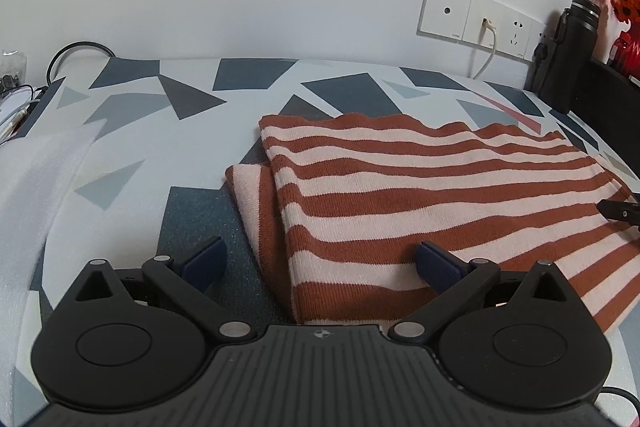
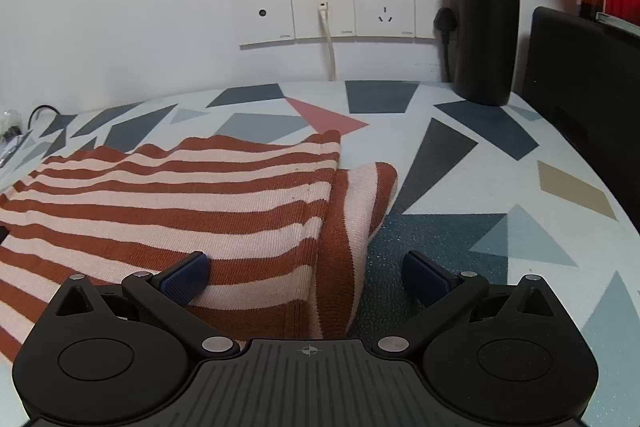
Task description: Fold clothes
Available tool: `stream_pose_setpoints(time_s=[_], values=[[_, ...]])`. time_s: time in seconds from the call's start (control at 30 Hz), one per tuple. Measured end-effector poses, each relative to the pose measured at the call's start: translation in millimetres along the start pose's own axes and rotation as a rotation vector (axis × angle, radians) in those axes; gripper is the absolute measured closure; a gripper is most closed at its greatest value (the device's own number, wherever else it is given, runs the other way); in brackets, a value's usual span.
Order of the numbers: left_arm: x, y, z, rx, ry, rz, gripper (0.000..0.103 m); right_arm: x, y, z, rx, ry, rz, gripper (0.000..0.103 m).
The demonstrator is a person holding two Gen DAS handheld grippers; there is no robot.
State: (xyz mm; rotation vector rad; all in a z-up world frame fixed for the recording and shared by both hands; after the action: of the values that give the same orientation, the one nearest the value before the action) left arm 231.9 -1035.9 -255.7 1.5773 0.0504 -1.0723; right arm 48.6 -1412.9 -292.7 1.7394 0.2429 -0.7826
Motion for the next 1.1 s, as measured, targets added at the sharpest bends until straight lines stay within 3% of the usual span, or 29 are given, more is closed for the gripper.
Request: stream_pose_setpoints(time_s=[1.1], values=[[-0.7, 0.4, 1.8, -0.001, 0.016, -0.011, 0.0, -0.1, 0.0, 1.0, 0.011, 0.003, 0.0, 0.001]])
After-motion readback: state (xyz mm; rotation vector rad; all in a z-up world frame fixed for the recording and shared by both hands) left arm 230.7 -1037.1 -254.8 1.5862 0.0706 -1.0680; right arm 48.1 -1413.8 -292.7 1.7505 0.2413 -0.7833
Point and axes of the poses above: each gripper's, at about its wrist camera, not at the fingertips, and x roughly the way its jaws point, z to its right, y to its top, the point moved 6 cm from there along x, roughly the way its jaws point, and after that the axes turned 2 degrees about y, right-handed, at the moved point
